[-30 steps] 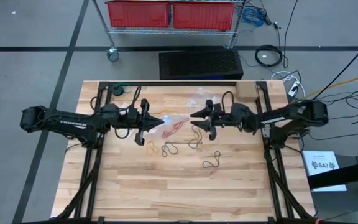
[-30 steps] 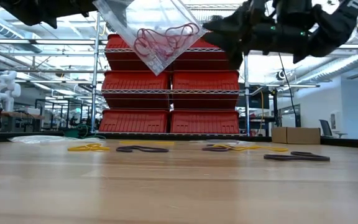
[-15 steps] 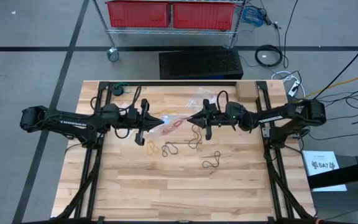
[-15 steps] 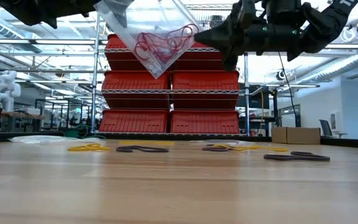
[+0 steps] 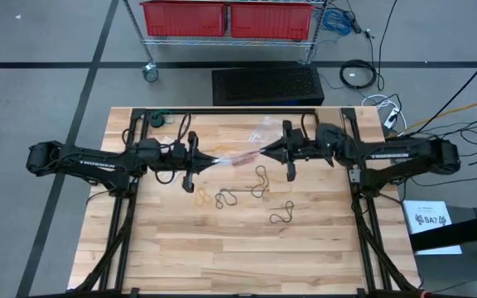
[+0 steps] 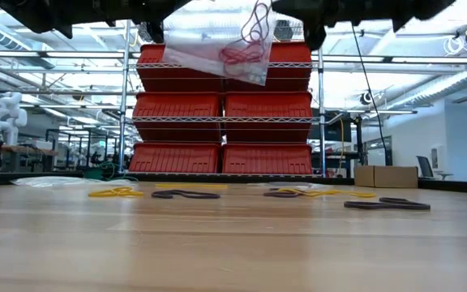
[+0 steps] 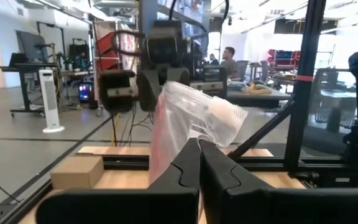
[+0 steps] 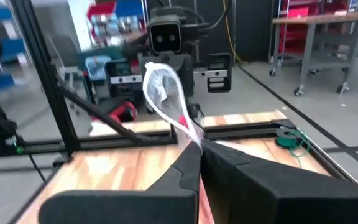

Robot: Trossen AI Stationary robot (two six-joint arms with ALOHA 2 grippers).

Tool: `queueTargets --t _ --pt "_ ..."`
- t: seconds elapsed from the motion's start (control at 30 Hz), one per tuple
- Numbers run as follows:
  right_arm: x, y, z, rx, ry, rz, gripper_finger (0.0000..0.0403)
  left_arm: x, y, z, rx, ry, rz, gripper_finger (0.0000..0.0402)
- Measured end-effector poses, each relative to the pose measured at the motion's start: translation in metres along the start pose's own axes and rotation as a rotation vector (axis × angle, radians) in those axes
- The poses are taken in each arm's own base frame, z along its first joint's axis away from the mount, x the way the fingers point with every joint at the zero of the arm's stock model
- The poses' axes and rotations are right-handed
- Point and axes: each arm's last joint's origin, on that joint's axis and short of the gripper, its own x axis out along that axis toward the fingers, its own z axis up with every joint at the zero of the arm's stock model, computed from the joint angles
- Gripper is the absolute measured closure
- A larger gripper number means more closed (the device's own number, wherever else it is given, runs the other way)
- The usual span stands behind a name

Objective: Sort rubber bands
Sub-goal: Close the zip bag

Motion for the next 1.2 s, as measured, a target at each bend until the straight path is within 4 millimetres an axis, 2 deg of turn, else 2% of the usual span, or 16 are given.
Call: queueTargets --t 0.13,0.3,0.37,0.53,0.97,1.1,1.2 --pt "0.009 0.004 0.011 -0.017 0.069 0.009 0.0403 0.0 0.0 0.0 0.0 -0.001 0.0 0.0378" --pt "0.014 0.004 0.011 -0.015 0.086 0.011 0.0403 0.0 0.0 0.0 0.001 0.0 0.007 0.0358" --pt "0.014 0.003 0.011 -0.016 0.085 -0.011 0.0403 0.0 0.0 0.0 0.007 0.003 0.007 0.036" --pt "0.013 0.003 0.011 -0.015 0.096 -0.022 0.0403 0.0 0.0 0.0 0.005 0.004 0.01 0.0395" --pt "0.012 0.002 0.005 -0.007 0.152 -0.049 0.0403 0.0 0.0 0.001 0.001 -0.015 0.01 0.0326" --pt "0.011 0.002 0.004 -0.002 0.167 -0.053 0.0403 0.0 0.001 0.001 -0.012 -0.013 0.042 0.0332" --pt "0.01 0.002 0.005 -0.001 0.172 -0.054 0.0403 0.0 0.001 0.0 -0.023 -0.005 0.044 0.0358"
